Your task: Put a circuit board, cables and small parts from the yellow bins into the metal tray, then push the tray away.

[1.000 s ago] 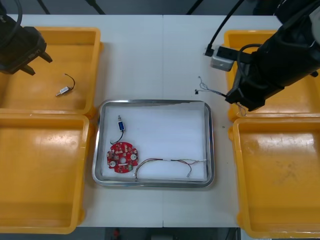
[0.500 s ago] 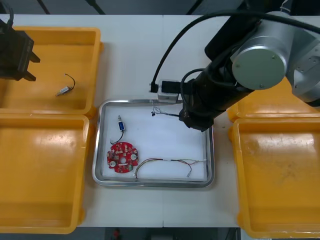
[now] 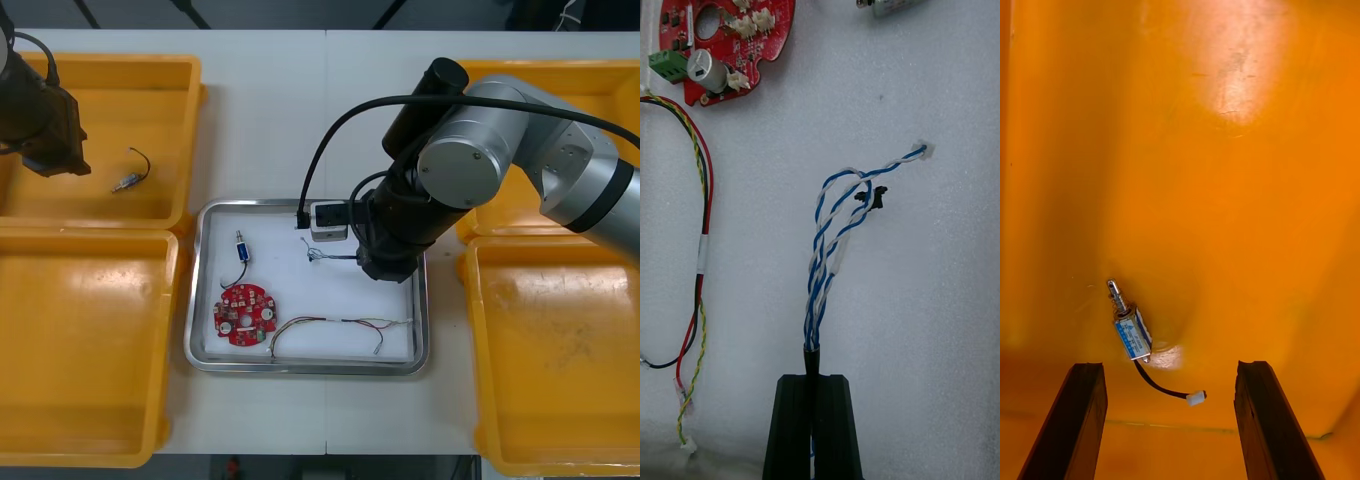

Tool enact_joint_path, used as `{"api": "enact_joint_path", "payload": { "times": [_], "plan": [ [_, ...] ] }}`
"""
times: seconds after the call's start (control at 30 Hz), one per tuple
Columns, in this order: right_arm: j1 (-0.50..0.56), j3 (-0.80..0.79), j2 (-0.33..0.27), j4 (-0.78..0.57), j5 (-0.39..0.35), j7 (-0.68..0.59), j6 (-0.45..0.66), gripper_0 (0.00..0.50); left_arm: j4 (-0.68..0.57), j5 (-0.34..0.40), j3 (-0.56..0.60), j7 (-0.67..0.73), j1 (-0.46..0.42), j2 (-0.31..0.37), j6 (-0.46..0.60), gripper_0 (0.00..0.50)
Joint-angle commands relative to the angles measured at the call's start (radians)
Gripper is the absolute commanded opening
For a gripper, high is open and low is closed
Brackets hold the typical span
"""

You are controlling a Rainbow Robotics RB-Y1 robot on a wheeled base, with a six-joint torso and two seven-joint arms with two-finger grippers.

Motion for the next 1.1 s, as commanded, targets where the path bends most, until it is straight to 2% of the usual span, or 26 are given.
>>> {"api": "enact_joint_path", "payload": {
  "times": [0.03,0.27,0.33,0.43,0.5,0.67,0.7,0.73,0.77,0.8,0.93,1.1],
  "plan": [
    [-0.039,0.012,0.056,0.044,0.028,0.03,-0.007,0.0,0.025,-0.008,-0.008,-0.057,-0.057,-0.038,-0.028,0.5],
    [-0.039,0.03,0.093,0.093,0.06,0.027,-0.016,0.001,0.027,-0.028,-0.075,-0.052,-0.057,-0.073,-0.069,0.5],
    [-0.039,0.041,0.093,0.093,0.069,0.025,-0.033,0.025,0.027,-0.048,-0.097,-0.052,-0.057,-0.089,-0.072,0.5],
    [-0.039,0.048,0.091,0.093,0.075,0.024,-0.038,0.032,0.03,-0.054,-0.124,-0.054,-0.057,-0.101,-0.072,0.5],
    [-0.039,0.048,0.089,0.093,0.077,0.024,-0.038,0.046,0.03,-0.054,-0.134,-0.057,-0.057,-0.103,-0.074,0.5],
    [-0.039,0.047,0.088,0.093,0.089,0.017,-0.038,0.12,0.06,-0.037,-0.138,-0.06,-0.057,-0.118,-0.089,0.5],
    [-0.039,0.048,0.088,0.093,0.091,0.016,-0.038,0.176,0.068,-0.035,-0.137,-0.061,-0.057,-0.121,-0.095,0.5],
    [-0.039,0.048,0.086,0.091,0.091,0.011,-0.038,0.176,0.076,-0.037,-0.137,-0.064,-0.057,-0.127,-0.109,0.5],
    [-0.039,0.047,0.085,0.091,0.089,0.008,-0.036,0.46,0.082,-0.04,-0.138,-0.066,-0.057,-0.13,-0.114,0.5],
    [-0.039,0.047,0.082,0.093,0.087,0.004,-0.038,0.5,0.09,-0.045,-0.138,-0.069,-0.056,-0.133,-0.12,0.5],
    [-0.039,0.03,0.068,0.075,0.077,-0.01,-0.018,0.5,0.094,-0.074,-0.138,-0.077,-0.057,-0.141,-0.121,0.5],
    [-0.041,-0.044,0.051,0.029,0.069,-0.032,0.069,0.5,0.102,-0.074,-0.138,-0.087,-0.056,-0.147,-0.126,0.5]
  ]
}}
